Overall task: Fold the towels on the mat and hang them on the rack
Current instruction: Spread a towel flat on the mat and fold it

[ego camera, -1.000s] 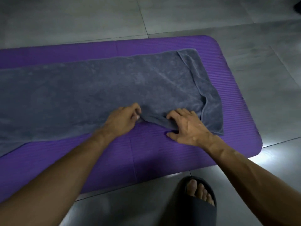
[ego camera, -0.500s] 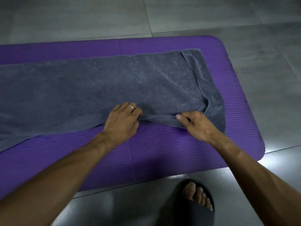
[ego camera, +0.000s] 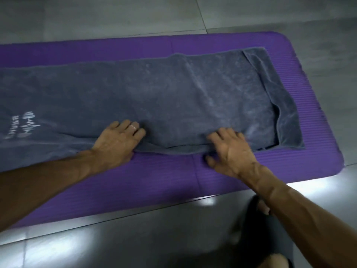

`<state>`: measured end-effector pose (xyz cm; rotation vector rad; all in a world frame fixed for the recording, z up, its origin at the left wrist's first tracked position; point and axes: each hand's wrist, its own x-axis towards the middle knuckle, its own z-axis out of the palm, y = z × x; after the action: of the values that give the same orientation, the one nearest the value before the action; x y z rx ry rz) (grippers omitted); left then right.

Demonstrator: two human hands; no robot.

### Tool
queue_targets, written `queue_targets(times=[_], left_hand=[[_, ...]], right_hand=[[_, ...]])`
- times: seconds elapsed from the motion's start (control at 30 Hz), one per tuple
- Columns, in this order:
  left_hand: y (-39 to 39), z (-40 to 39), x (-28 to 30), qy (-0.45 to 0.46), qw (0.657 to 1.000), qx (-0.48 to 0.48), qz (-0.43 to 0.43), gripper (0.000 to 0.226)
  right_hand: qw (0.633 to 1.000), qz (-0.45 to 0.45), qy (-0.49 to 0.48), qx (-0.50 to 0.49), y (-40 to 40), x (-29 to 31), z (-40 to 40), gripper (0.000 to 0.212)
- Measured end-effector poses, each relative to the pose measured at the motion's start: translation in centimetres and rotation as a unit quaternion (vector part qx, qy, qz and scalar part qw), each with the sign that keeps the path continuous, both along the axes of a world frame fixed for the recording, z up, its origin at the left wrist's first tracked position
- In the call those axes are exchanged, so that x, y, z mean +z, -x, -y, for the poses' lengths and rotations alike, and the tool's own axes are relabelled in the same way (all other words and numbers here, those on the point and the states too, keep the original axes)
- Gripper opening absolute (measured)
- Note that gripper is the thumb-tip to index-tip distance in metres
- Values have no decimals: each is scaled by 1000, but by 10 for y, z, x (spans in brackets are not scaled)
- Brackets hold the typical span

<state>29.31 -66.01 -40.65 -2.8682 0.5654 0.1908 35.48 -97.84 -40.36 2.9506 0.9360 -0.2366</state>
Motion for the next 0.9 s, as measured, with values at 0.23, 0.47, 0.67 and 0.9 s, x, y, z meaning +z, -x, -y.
queue_targets(times=[0.23,0.47,0.67,0.9], left_hand=[[9,-48,12,335,892,198,-228,30],[101,-75,-20,251,913,294,131,49],[138,-122,-48,137,917,354,119,42],[100,-145,-34,208,888,397,103,14]], right_hand=[[992,-116,-48,6,24,1,-96,22],[998,-46,20,22,41,0,-128,61],[954,54,-79,285,65,-22,-216,49],[970,-167,-109,138,35,-13,-244,27]])
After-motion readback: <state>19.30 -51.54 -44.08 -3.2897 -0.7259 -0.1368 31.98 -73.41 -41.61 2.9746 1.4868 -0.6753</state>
